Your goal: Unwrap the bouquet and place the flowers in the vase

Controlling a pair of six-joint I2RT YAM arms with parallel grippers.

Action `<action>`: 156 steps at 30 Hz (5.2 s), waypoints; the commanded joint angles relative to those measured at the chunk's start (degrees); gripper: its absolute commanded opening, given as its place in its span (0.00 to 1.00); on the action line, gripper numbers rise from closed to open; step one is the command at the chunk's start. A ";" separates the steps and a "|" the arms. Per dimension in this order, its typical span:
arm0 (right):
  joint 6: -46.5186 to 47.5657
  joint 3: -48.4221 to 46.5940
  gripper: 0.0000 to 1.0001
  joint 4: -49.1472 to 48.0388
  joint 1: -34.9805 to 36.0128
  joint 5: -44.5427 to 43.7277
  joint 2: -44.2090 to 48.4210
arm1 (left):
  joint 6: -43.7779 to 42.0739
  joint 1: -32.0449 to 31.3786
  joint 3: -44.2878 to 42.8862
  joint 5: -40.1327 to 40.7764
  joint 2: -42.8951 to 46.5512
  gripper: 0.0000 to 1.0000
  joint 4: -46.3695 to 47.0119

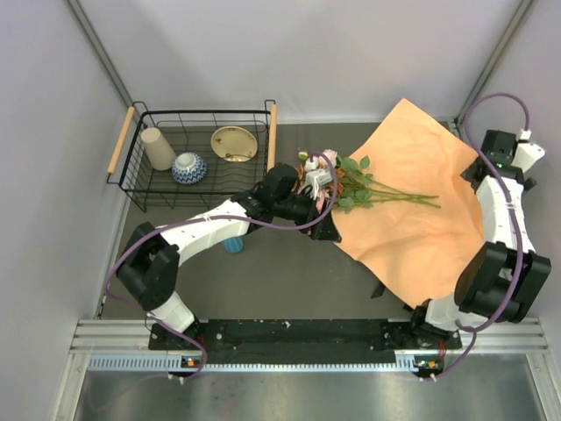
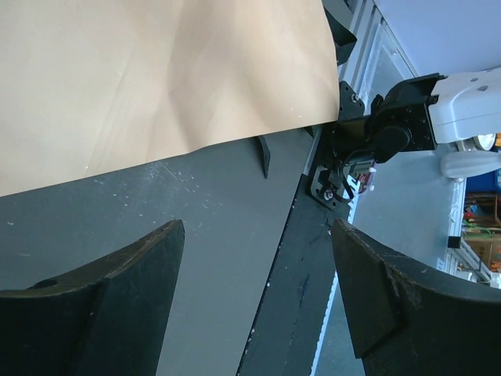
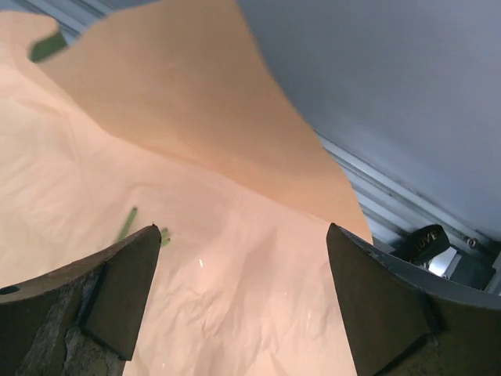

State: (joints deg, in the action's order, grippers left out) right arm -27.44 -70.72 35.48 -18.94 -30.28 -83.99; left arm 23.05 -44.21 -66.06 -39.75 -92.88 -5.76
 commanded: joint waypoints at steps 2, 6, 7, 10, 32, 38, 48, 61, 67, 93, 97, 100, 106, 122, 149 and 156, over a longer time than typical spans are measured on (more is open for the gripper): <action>4.05 -3.20 0.86 -1.37 4.49 2.68 5.05 | -0.55 0.26 0.23 -0.59 2.88 0.81 1.36; 10.73 -2.06 0.86 -8.05 14.70 15.12 3.57 | 0.15 0.26 0.32 -1.21 2.44 0.81 2.42; 11.26 -2.14 0.86 -8.85 16.37 16.82 2.35 | 0.59 0.17 0.41 -1.30 2.44 0.81 2.68; 8.74 -4.60 0.85 -9.12 18.32 20.70 -4.68 | 1.73 0.17 0.76 -2.00 3.14 0.81 3.29; 63.20 7.10 0.65 -24.42 28.25 33.10 -9.96 | -1.52 1.31 8.75 12.20 28.08 0.87 -9.70; 67.52 4.71 0.39 -20.98 28.26 33.89 -15.85 | 0.42 4.12 12.53 19.00 36.10 0.96 -7.43; 70.77 4.18 0.33 -24.14 29.05 34.24 -20.07 | 4.54 5.97 13.50 18.30 35.40 0.99 -4.62; 72.88 7.43 0.05 -29.68 30.19 31.87 -17.71 | 9.29 9.75 16.58 15.75 36.46 0.98 0.31; 74.64 9.19 0.00 -30.65 31.24 26.34 -11.65 | 10.79 10.54 17.46 13.73 36.45 0.97 1.54; 18.32 13.85 0.00 -35.01 51.62 54.27 25.26 | 18.26 17.05 11.94 1.26 37.69 0.99 13.23; 12.77 14.73 0.00 -39.43 57.69 54.81 25.10 | 18.79 17.05 8.59 -2.26 36.11 0.97 14.81; 11.28 14.73 0.00 -42.76 61.03 55.68 23.61 | 17.91 17.05 7.70 -2.53 36.54 0.94 14.81; 10.30 14.03 0.00 -44.44 64.55 57.00 20.35 | 17.65 17.05 7.27 -2.87 36.98 0.92 15.52; 11.62 13.77 0.00 -48.05 66.66 60.17 18.33 | 16.68 17.40 5.51 -3.58 35.49 0.35 14.20; 11.36 17.46 0.99 -45.24 67.98 38.63 20.09 | -21.29 17.66 6.29 45.10 53.94 0.00 -2.85; 11.71 17.54 0.99 -44.01 67.89 37.32 20.09 | -21.29 17.75 8.05 49.50 52.98 0.00 -3.29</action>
State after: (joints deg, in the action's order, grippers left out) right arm -15.46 -52.90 -7.70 48.38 8.58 -64.18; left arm 3.29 -26.65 -58.61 4.58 -38.81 -8.86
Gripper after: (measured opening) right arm 0.987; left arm 0.030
